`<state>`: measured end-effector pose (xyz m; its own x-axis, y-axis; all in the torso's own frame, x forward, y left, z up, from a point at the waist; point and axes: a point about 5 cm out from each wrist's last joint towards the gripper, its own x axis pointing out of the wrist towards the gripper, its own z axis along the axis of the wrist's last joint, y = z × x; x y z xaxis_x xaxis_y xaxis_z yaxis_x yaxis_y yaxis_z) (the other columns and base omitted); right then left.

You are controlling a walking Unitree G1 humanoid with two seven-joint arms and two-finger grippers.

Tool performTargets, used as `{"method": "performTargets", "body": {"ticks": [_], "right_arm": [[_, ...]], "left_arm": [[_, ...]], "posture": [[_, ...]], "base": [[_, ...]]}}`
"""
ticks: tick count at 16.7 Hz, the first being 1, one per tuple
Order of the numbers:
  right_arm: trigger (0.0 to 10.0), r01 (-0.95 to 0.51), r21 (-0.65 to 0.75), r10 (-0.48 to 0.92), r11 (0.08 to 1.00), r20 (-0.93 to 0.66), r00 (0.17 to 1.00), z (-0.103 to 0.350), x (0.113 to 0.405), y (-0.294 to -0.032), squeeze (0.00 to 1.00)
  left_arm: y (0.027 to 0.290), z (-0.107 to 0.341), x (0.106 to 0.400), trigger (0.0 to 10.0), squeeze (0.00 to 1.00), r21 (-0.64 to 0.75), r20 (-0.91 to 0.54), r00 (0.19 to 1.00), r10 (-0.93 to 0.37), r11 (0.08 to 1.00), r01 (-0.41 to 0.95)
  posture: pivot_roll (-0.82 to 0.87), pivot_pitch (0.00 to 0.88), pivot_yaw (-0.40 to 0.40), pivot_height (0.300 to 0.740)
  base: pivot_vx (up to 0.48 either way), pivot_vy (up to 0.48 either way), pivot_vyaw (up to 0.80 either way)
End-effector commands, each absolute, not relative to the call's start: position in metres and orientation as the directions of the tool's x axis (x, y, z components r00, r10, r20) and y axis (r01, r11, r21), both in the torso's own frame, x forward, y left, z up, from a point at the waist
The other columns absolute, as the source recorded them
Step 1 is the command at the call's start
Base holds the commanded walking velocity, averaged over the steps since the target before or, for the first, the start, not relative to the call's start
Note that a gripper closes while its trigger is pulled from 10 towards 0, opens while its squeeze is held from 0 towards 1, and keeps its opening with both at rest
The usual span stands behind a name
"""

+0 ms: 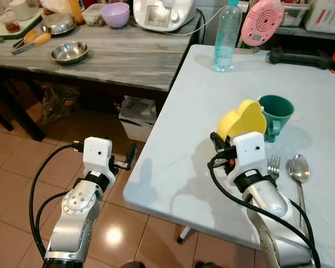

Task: Setting the table

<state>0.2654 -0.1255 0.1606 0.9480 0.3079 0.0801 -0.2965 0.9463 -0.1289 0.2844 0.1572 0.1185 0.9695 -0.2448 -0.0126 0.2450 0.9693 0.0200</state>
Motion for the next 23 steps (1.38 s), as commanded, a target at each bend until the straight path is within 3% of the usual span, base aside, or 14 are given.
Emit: {"method": "performTargets", "body": {"ticks": [1,20,23], "right_arm": [[10.0,-0.302,-0.123,0.314,0.945,0.091,0.945,0.1634,0.2657,-0.1234,0.00],[10.0,-0.290,-0.127,0.303,0.949,0.092,0.949,0.1635,0.2676,-0.1250,0.00],[10.0,-0.286,-0.128,0.299,0.950,0.092,0.950,0.1633,0.2675,-0.1256,0.00]], "left_arm": [[0.1621,0.1148,0.2830,10.0,0.00,0.029,-0.038,0.974,-0.225,0.974,0.227],[0.1609,0.1146,0.2839,10.0,0.00,0.039,-0.040,0.972,-0.231,0.972,0.233],[0.1610,0.1166,0.2838,10.0,0.00,0.057,-0.013,0.968,-0.249,0.967,0.249]], "posture": [[-0.06,0.087,0.078,0.740],[-0.06,0.086,0.080,0.740],[-0.06,0.086,0.081,0.740]], "base": [[-0.334,0.000,0.00],[-0.332,0.000,0.00],[0.000,0.000,0.00]]}}
